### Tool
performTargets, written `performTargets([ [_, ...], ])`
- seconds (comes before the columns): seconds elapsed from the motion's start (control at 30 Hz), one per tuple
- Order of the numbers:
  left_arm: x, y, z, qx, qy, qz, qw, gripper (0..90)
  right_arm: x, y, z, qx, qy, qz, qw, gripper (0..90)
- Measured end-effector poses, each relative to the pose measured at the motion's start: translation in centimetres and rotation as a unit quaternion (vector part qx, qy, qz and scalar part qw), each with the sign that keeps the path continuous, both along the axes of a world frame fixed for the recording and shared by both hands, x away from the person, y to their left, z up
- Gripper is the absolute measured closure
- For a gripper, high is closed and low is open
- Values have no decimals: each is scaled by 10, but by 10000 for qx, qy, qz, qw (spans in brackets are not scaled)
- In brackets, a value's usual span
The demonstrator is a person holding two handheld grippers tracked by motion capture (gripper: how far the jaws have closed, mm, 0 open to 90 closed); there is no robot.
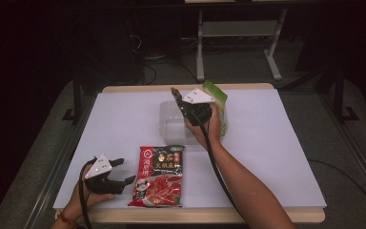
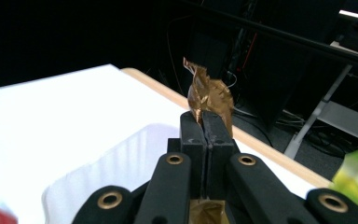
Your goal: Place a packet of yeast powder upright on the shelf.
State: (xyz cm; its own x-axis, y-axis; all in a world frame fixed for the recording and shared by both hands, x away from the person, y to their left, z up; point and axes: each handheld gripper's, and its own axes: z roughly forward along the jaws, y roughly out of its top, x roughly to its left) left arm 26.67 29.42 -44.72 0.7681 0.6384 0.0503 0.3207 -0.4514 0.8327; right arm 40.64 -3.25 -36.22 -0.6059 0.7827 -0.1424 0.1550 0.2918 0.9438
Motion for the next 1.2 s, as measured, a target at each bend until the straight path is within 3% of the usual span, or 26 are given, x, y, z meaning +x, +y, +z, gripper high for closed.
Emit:
performTargets([
  [0.37,0,-1,-1,7,10,28,10000,209,-18,-32,-5,158,28,59,9999,877],
  [0.83,0,-1,-2,72,39,50,10000,210,-28,-49,-12,93,101,136,9998,855],
  [1.2,2,1,-2,-4,66,98,9999,207,-31,-56,-16,49,137,74,9999,805],
])
